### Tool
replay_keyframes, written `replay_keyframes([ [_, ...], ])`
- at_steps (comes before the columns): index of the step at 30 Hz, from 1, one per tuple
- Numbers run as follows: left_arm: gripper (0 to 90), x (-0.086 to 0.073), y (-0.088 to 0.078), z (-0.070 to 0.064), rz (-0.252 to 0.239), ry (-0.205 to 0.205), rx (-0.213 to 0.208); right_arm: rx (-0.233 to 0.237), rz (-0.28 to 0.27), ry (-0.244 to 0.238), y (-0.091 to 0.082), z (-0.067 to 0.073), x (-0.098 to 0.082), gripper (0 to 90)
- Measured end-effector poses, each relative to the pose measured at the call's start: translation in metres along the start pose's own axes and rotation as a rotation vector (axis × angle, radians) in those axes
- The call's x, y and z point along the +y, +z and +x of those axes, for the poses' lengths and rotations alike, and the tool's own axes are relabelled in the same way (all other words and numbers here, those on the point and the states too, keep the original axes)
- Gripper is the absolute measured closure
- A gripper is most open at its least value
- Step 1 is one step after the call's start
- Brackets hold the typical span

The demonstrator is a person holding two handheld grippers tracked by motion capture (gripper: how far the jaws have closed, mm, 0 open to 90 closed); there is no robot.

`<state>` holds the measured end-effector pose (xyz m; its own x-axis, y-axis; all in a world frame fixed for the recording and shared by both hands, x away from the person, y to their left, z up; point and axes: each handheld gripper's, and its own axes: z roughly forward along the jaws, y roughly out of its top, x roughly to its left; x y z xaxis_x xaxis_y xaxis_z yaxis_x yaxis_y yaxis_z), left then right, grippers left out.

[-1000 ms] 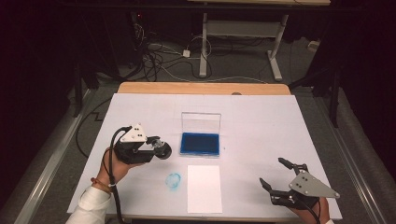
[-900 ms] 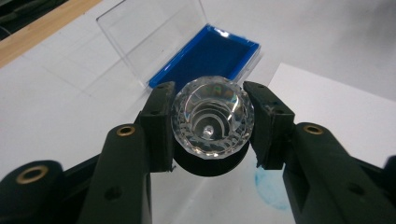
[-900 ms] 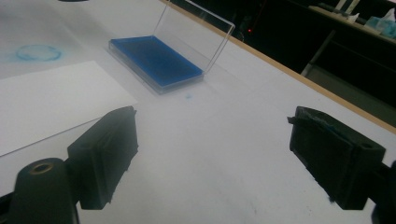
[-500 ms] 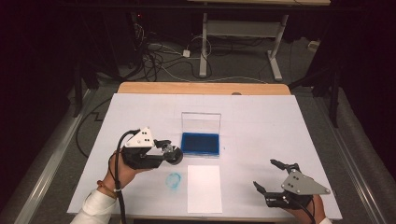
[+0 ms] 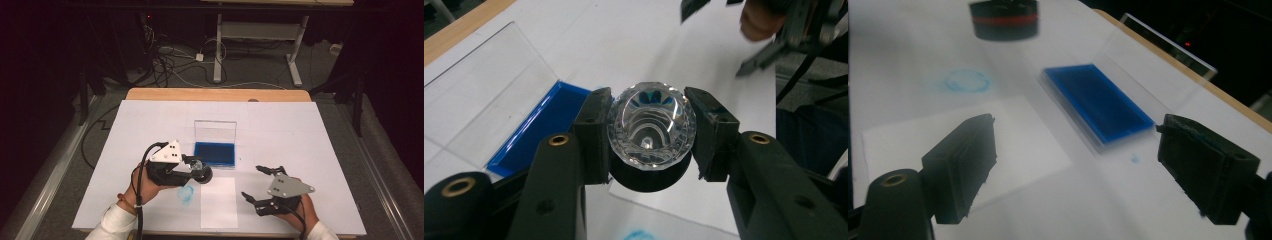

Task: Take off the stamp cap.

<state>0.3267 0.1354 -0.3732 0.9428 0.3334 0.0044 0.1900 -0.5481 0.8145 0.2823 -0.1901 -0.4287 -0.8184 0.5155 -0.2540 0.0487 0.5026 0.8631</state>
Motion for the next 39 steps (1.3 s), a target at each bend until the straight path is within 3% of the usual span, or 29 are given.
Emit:
replay_keyframes([
  [8,54.7,0.007,0.010,-0.003,-0.001,0.016,-0.027,0.092,-0.004,-0.047,0.046,0.015,0.024,16.0],
  [18,54.7,0.009,0.018,-0.010,-0.012,0.021,-0.051,0.174,-0.003,-0.036,0.070,0.024,0.032,22.0],
  [26,54.7,0.007,0.021,-0.013,-0.007,0.025,-0.056,0.154,-0.017,-0.039,0.066,0.025,0.033,29.2],
  [31,54.6,0.007,0.024,-0.013,0.002,0.027,-0.062,0.147,-0.004,-0.051,0.066,0.028,0.033,29.2],
  [39,54.6,0.006,0.025,-0.013,-0.026,0.018,-0.076,0.121,0.013,-0.051,0.068,0.028,0.031,32.1],
])
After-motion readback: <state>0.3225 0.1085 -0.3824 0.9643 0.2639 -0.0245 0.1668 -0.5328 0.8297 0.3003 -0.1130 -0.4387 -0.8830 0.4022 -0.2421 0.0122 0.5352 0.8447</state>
